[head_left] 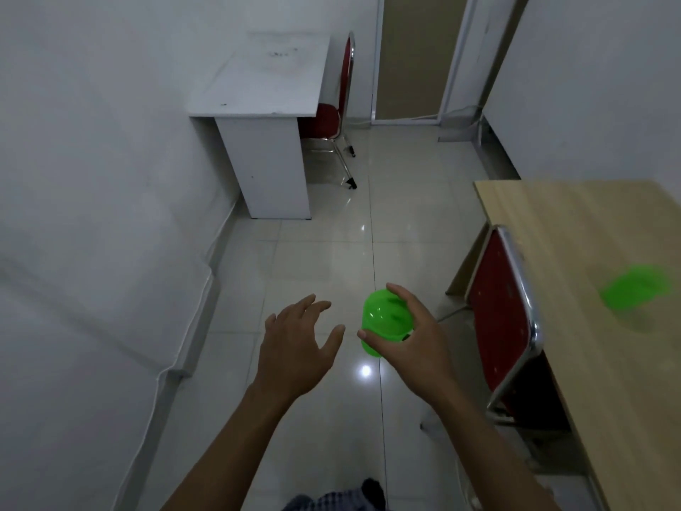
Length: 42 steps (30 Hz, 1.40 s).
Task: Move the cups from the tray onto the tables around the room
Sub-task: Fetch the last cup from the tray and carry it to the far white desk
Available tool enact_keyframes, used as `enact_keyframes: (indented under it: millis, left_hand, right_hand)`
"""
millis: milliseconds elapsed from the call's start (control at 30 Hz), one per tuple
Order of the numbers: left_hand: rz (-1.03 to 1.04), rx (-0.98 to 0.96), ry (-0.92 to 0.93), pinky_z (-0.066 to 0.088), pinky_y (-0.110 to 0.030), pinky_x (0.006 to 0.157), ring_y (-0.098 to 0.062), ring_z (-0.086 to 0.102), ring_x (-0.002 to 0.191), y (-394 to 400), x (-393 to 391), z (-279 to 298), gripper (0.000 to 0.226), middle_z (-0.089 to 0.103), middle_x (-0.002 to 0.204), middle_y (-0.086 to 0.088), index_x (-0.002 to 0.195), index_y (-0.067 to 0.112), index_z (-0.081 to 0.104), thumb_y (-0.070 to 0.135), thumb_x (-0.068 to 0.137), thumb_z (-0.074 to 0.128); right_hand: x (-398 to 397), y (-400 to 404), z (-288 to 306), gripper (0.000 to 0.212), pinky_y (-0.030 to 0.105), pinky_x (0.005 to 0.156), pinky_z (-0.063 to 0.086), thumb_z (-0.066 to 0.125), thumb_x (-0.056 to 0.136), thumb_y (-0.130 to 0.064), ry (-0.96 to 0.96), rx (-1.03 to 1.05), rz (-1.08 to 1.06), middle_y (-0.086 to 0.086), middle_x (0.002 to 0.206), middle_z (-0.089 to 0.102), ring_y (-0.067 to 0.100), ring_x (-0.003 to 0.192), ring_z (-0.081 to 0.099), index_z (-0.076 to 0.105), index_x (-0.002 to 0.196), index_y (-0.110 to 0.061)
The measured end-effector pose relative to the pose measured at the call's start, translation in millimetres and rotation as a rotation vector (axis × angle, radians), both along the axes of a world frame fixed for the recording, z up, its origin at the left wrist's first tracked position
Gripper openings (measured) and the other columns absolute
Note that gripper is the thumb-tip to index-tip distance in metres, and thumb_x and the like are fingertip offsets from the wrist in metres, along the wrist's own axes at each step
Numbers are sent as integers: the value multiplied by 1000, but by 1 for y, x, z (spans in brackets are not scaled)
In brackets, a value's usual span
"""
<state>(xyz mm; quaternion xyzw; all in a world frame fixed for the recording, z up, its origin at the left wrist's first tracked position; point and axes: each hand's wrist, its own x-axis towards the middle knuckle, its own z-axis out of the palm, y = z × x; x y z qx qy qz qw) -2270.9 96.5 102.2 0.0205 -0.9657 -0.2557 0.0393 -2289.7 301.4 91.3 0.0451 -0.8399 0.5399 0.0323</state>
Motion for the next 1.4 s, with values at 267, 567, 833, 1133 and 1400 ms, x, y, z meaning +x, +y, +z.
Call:
enact_keyframes:
  millis: [267, 567, 833, 1133, 1400]
  left_hand:
    - [-11, 8, 21, 29, -52, 116, -20, 44, 139, 6, -116, -3, 54, 49, 151, -1, 139, 27, 55, 57, 93, 55]
    - [-43, 44, 13, 24, -49, 118, -18, 43, 139, -19, -278, -14, 54, 48, 152, 2, 139, 31, 54, 59, 93, 53]
    - [-79, 37, 27, 27, -52, 118, -19, 43, 140, -42, -401, -2, 54, 49, 151, 0, 139, 29, 54, 58, 94, 54]
    - [-15, 29, -9, 26, -52, 118, -18, 42, 140, -46, -502, -14, 55, 49, 151, 1, 139, 30, 54, 59, 93, 52]
    - [19, -26, -35, 27, -52, 118, -16, 41, 141, -20, -634, -12, 55, 48, 152, 3, 140, 30, 53, 60, 94, 50]
  right_hand:
    - [-112, 9, -5, 84, 20, 93, 47, 84, 64, -64, 38, 18, -21, -41, 128, 50, -15, 118, 48, 49, 138, -49]
    - [-260, -7, -9, 85, 19, 89, 48, 82, 62, -70, 26, 48, -62, -44, 128, 49, -16, 118, 48, 47, 137, -53]
    - [-377, -26, 9, 83, 26, 94, 51, 87, 65, -57, 32, 27, -86, -33, 129, 53, -13, 118, 49, 50, 138, -46]
    - [-493, -31, -3, 81, 16, 93, 46, 90, 67, -50, -1, -21, -46, -37, 127, 52, -15, 117, 49, 52, 138, -46]
    - [-633, -16, -8, 82, 8, 91, 43, 91, 65, -50, -27, -67, 14, -36, 127, 54, -12, 118, 51, 53, 137, -44]
